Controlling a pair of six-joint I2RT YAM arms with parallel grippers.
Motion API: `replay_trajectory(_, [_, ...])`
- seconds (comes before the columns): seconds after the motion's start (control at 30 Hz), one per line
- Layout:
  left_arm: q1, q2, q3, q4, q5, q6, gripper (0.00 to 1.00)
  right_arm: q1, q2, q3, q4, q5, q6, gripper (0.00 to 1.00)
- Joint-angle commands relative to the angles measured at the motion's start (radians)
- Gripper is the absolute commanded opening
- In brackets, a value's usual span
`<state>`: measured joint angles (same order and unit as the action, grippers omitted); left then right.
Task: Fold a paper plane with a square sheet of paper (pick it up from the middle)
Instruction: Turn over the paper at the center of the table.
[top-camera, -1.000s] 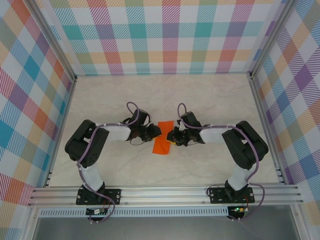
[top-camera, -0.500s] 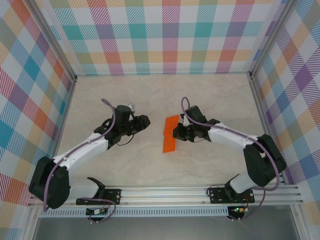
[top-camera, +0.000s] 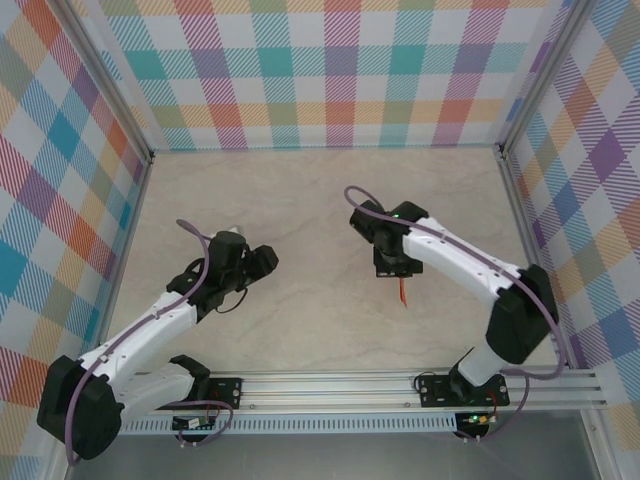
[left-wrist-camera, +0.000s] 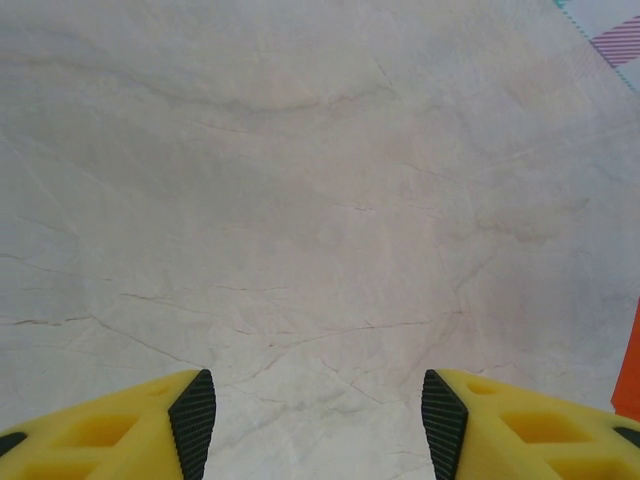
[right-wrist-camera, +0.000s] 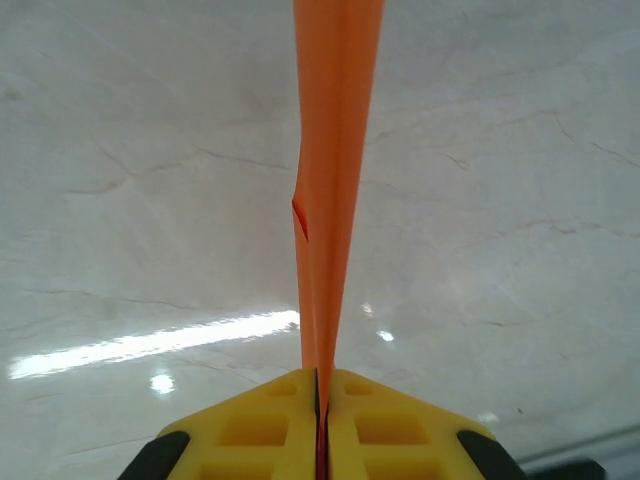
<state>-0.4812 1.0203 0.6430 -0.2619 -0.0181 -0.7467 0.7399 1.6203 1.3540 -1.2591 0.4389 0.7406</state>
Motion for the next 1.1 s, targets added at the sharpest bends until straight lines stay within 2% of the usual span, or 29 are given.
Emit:
replay_trajectory(0.0, [0.010,-0.051,-0.011,-0.064,-0.050,-0.004,0.61,0.050,0.128,0.087,-0.129,0.060,0.083,0.11])
replay_trajectory(0.27, [0.012,-0.141,-0.042,-0.141,-0.064,0.005,0.65,0.121,0.544,0.415,-0.094,-0.134,0.082,0.14])
replay_trajectory(0.47, [0.013,-0.185,-0.053,-0.190,-0.005,0.029,0.66,0.135,0.685,0.589,-0.061,-0.240,0.047,0.18])
replay_trajectory(0.53, [0.013,-0.200,-0.052,-0.209,0.013,0.041,0.68,0.138,0.679,0.584,-0.027,-0.275,0.031,0.23])
replay_trajectory(0.57, [0.012,-0.205,-0.052,-0.216,0.027,0.050,0.70,0.138,0.672,0.574,-0.012,-0.293,0.024,0.28])
replay_trajectory(0.63, [0.012,-0.206,-0.048,-0.226,0.063,0.065,0.71,0.142,0.631,0.537,0.035,-0.311,0.008,0.29])
replay_trajectory(0.8, [0.012,-0.180,-0.037,-0.191,0.179,0.066,0.70,0.138,0.388,0.338,0.239,-0.351,-0.024,0.44])
replay_trajectory(0.83, [0.012,-0.166,-0.034,-0.173,0.201,0.061,0.69,0.131,0.325,0.275,0.291,-0.367,-0.028,0.48])
replay_trajectory(0.97, [0.005,-0.052,-0.039,-0.040,0.273,0.028,0.61,0.072,0.120,0.025,0.436,-0.391,-0.017,0.51])
replay_trajectory(1.07, [-0.037,0.103,0.009,0.079,0.311,0.003,0.52,-0.034,-0.017,-0.187,0.582,-0.498,0.001,0.51])
